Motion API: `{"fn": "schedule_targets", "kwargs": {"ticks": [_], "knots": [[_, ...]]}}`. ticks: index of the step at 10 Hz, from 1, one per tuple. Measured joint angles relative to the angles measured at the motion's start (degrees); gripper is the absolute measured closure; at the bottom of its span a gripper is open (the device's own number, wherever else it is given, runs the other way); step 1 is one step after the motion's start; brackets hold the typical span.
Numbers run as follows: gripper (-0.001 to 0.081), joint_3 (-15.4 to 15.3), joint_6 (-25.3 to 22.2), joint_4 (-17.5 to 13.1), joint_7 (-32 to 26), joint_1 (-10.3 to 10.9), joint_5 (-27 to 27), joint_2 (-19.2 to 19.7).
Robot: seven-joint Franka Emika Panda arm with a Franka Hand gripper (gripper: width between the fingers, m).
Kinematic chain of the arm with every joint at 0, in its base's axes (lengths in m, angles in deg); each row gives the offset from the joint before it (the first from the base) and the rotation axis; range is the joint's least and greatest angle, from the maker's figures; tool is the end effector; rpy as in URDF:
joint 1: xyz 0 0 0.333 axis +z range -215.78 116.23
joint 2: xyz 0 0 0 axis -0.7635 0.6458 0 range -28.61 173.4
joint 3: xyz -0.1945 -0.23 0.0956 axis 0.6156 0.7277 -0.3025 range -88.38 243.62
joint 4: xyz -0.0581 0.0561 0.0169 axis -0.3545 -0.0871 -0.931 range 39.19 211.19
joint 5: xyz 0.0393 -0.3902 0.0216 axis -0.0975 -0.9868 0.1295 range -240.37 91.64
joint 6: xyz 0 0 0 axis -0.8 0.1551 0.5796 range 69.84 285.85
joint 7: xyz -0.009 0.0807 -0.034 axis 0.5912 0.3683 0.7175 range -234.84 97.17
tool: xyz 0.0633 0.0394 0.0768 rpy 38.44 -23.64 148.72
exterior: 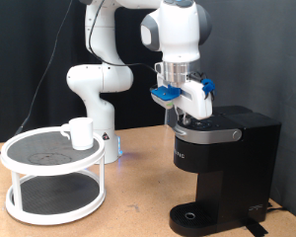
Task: Make a cup of coffee with the keurig machine
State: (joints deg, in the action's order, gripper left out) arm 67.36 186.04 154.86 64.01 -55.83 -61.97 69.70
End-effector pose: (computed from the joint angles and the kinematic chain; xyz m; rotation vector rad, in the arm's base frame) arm 0.5302 0.0524 0.4429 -1.2040 2.8454 0.2856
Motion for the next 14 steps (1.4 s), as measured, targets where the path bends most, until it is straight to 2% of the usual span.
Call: {"fn": "schedule_targets", "kwargs": {"ticks": [2, 4, 5, 7, 9, 11, 14], "knots": [[0.0806, 0.57, -2.93, -1.95, -2.75, -0.01, 3.45, -0.81], [0.0806, 0.56, -2.25, -1.33, -3.2, 0.0, 3.09, -0.74], [0.0806, 0.77, -1.67, -0.17, -5.29, -0.01, 4.04, -1.21], [0.0806, 2.09, -0.62, 3.84, -10.83, -0.04, 7.83, -4.41], [0.0806, 3.48, 1.81, 8.28, -12.58, -0.13, 12.58, -8.55], [0.0806, 4.45, 3.75, 12.88, -9.15, -0.45, 16.67, -12.98], [0.0806, 6.17, 0.55, 17.32, -4.67, -1.14, 19.14, -18.85]]}}
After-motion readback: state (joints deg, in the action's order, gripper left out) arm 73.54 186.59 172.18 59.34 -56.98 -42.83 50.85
